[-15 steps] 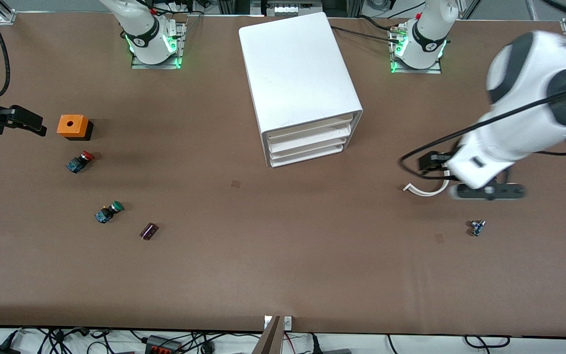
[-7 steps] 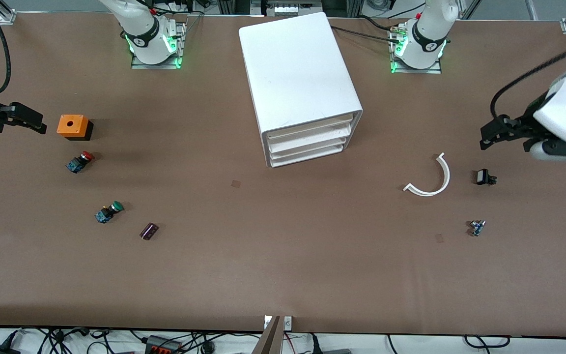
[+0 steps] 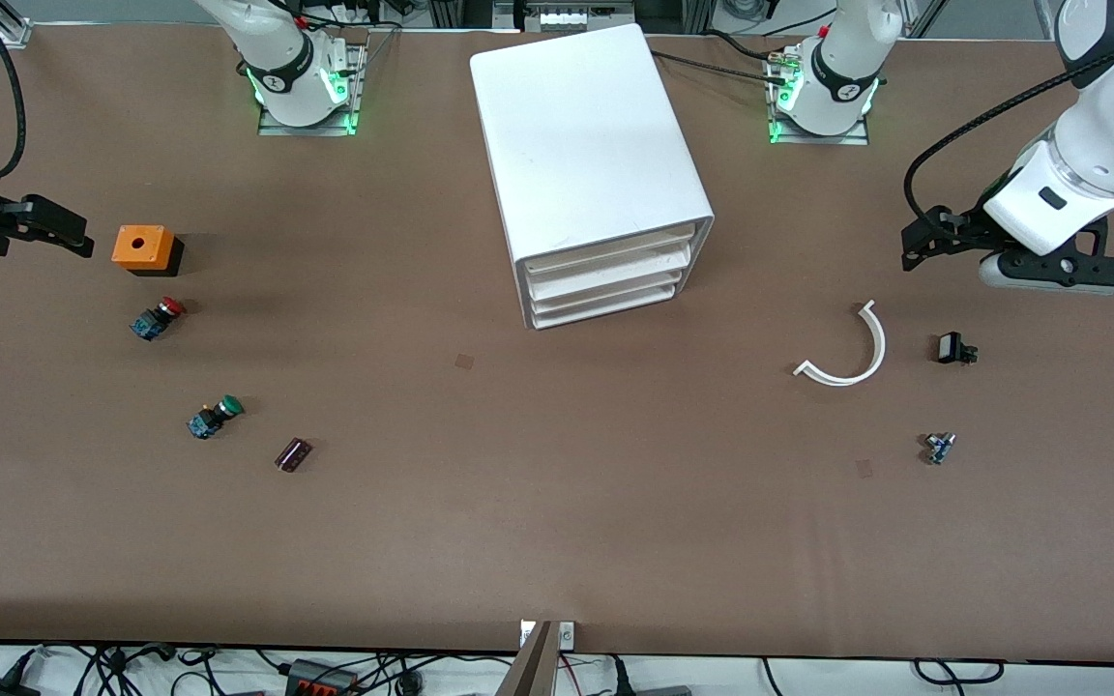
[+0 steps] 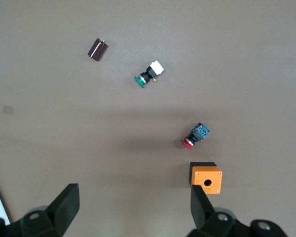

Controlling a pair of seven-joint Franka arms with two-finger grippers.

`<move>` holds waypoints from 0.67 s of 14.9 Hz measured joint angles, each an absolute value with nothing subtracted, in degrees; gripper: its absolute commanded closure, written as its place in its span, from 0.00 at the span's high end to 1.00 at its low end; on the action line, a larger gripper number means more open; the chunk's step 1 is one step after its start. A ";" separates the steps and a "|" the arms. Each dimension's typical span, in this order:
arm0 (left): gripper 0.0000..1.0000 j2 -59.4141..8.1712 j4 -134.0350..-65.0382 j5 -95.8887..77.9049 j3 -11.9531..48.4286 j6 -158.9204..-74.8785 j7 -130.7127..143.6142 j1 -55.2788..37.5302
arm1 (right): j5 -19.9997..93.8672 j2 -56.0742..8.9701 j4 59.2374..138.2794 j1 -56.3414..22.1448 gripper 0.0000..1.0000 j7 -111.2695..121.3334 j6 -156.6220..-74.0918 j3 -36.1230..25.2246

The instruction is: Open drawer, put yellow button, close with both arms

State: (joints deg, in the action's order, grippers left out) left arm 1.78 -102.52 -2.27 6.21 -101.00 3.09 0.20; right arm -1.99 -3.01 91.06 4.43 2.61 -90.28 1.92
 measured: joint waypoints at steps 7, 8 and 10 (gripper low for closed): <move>1.00 1.77 -102.02 -0.71 6.20 -101.54 2.99 0.19 | -2.01 -2.23 92.54 4.43 1.00 2.66 -92.00 1.93; 1.00 1.75 -102.02 -0.68 6.20 -101.54 2.99 0.19 | -2.01 -2.23 92.56 4.43 1.00 2.69 -92.07 1.93; 1.00 1.73 -102.01 -0.67 6.20 -101.54 2.98 0.19 | -2.01 -2.23 92.60 4.43 1.00 2.73 -92.35 1.93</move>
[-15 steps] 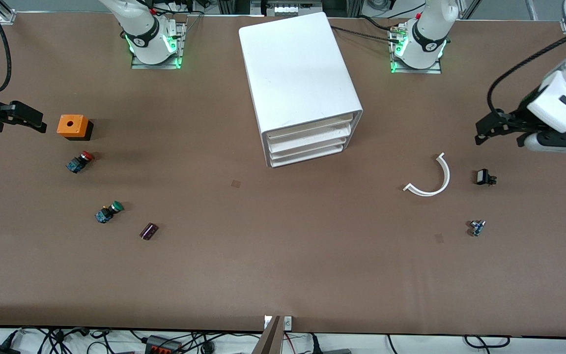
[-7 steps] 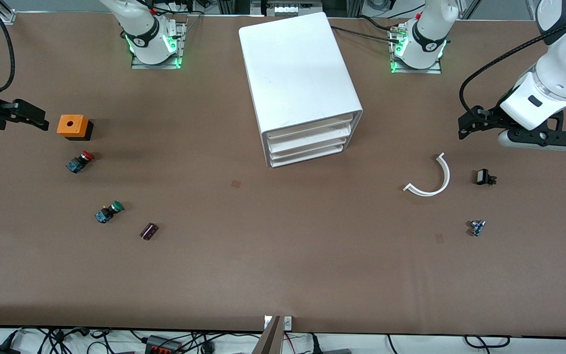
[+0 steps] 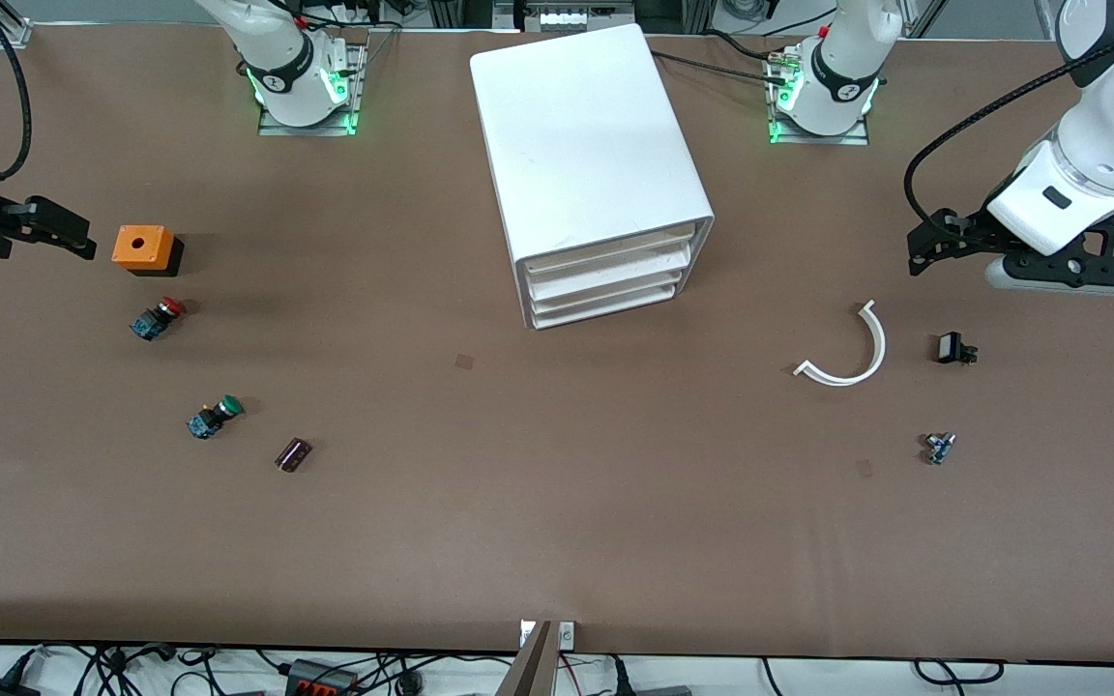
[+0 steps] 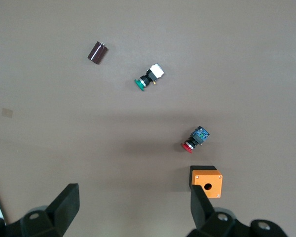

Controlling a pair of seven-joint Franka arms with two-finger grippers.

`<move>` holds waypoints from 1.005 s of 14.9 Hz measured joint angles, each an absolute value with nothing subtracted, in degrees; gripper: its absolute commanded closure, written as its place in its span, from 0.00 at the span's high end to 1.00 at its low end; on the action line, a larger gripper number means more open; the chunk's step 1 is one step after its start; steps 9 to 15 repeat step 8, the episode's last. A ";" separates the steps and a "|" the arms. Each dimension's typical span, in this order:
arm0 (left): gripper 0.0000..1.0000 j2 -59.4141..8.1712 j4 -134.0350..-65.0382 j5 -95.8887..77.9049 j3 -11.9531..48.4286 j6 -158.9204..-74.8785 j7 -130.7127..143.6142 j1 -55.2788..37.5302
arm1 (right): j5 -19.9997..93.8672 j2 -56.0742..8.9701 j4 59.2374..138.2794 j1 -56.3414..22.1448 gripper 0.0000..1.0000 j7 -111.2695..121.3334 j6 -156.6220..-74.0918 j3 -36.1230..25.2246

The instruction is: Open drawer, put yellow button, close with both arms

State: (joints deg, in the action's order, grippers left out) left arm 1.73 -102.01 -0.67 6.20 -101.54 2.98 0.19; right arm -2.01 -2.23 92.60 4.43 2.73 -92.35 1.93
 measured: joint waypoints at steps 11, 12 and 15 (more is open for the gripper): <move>1.00 1.72 -101.94 -0.67 6.20 -101.54 2.98 0.19 | -2.01 -2.23 92.96 4.40 1.00 2.83 -92.99 1.93; 1.00 1.72 -101.94 -0.67 6.20 -101.54 2.98 0.19 | -2.01 -2.23 92.96 4.40 1.00 2.83 -92.99 1.93; 1.00 1.72 -101.94 -0.67 6.20 -101.54 2.98 0.19 | -2.01 -2.23 92.96 4.40 1.00 2.83 -92.99 1.93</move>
